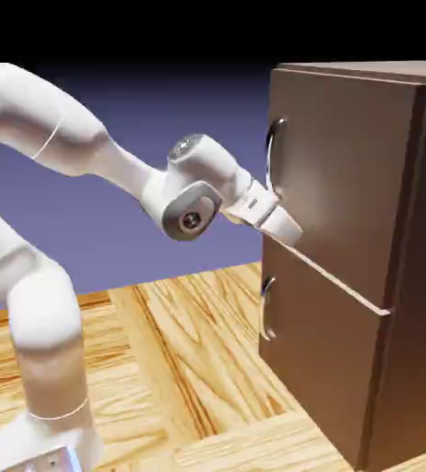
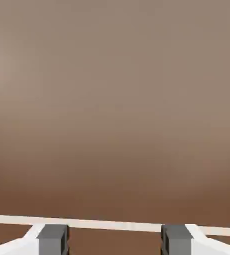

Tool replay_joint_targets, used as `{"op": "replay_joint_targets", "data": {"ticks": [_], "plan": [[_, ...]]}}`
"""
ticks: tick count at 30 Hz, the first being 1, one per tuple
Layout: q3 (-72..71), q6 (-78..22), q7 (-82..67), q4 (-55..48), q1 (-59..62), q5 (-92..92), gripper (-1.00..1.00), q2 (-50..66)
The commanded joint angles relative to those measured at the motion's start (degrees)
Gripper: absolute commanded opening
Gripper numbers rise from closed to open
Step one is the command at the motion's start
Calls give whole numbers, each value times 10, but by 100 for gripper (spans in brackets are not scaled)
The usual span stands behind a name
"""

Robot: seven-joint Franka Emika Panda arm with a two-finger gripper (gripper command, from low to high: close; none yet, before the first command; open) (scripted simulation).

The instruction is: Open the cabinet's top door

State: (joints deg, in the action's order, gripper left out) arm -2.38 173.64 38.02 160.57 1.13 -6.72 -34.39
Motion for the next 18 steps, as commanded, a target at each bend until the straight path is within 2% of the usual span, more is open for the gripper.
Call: {"op": "replay_joint_targets", "data": {"ticks": [1,18], "plan": [[-9,-1,-16,-2,7,-25,0,-6],[-159,-25,-296,-29,122,-449,0,-115]]}}
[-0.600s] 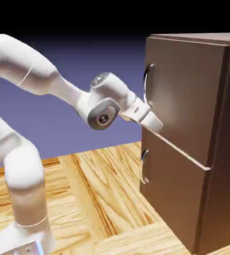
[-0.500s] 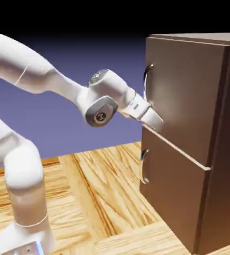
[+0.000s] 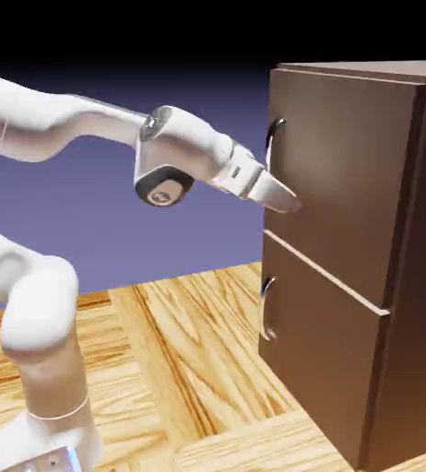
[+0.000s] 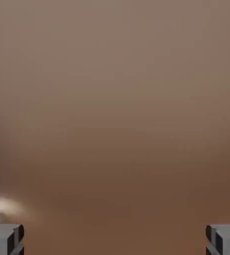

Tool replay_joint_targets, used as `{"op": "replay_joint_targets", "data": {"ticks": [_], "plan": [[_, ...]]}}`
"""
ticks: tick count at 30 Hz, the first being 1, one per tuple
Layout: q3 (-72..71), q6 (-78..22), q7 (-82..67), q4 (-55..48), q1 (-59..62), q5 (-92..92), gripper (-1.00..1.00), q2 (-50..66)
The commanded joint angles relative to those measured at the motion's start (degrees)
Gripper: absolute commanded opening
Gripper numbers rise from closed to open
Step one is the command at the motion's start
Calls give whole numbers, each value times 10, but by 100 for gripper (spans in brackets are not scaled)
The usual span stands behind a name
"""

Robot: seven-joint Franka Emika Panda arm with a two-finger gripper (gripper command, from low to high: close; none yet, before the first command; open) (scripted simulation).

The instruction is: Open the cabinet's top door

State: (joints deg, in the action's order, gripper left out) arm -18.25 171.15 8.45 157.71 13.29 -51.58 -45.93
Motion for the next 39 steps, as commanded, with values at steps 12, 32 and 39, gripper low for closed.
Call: {"op": "replay_joint_targets", "data": {"ticks": [12,32,39], "plan": [[-106,-17,-197,-19,81,-299,0,-77],[-282,-44,-526,-51,216,-798,0,-205],[-334,-60,-608,-71,270,-924,0,-228]]}}
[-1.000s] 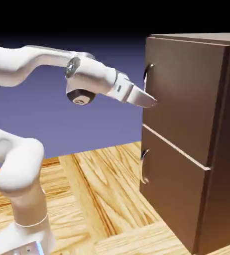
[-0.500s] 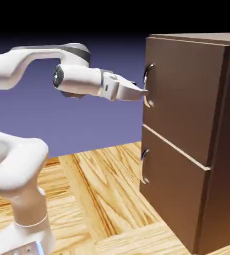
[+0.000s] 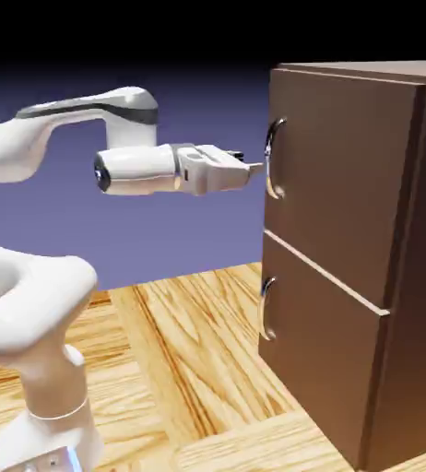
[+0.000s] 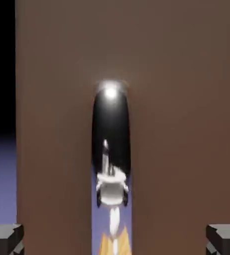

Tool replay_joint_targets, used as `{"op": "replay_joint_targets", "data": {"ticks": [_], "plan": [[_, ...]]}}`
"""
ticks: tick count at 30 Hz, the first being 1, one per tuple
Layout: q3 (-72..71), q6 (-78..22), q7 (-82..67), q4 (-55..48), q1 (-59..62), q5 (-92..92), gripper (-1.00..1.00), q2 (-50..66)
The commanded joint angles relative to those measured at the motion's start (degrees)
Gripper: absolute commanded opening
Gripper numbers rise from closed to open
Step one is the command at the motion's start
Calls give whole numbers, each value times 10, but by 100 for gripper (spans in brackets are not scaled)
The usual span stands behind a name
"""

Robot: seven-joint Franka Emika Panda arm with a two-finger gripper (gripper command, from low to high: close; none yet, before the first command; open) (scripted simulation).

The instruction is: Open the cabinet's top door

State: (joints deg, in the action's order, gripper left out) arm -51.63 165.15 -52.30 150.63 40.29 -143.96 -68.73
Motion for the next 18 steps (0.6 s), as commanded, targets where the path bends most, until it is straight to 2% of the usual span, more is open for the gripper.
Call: {"op": "replay_joint_targets", "data": {"ticks": [1,5,6,18], "plan": [[-9,-8,-3,-11,19,-7,0,7],[-38,-37,-15,-49,87,-31,0,30],[-38,-37,-15,-49,87,-31,-100,30],[176,-163,5,130,-125,158,-100,-40]]}}
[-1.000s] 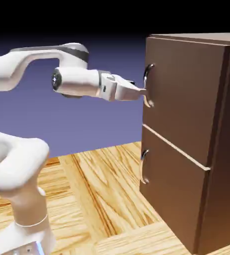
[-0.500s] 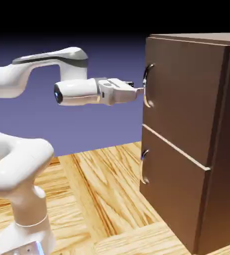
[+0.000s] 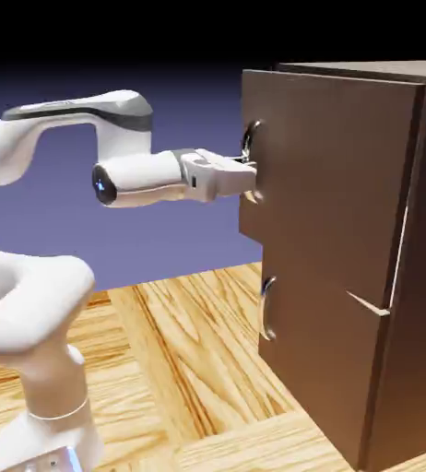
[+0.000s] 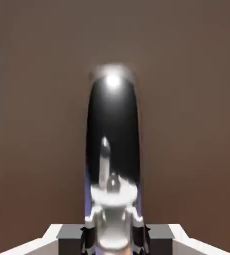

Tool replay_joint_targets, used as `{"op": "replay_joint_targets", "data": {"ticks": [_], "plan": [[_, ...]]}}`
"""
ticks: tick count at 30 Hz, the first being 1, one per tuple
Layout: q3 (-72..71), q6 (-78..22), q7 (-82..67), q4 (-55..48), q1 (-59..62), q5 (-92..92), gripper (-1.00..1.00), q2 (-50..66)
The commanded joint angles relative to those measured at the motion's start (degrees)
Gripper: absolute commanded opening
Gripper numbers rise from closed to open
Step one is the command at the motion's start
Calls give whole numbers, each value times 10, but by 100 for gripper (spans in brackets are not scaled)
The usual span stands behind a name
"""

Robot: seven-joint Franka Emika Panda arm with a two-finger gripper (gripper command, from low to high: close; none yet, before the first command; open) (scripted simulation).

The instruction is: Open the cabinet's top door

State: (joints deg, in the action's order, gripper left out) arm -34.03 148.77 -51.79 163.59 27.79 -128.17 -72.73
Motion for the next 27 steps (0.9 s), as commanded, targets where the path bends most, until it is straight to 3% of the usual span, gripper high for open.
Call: {"op": "replay_joint_targets", "data": {"ticks": [1,10,22,27], "plan": [[21,-10,5,13,-14,23,-100,-10],[206,-107,61,96,-79,244,-100,-102],[456,-270,98,117,-51,513,-100,-152],[535,-194,137,120,-150,622,-100,-185]]}}
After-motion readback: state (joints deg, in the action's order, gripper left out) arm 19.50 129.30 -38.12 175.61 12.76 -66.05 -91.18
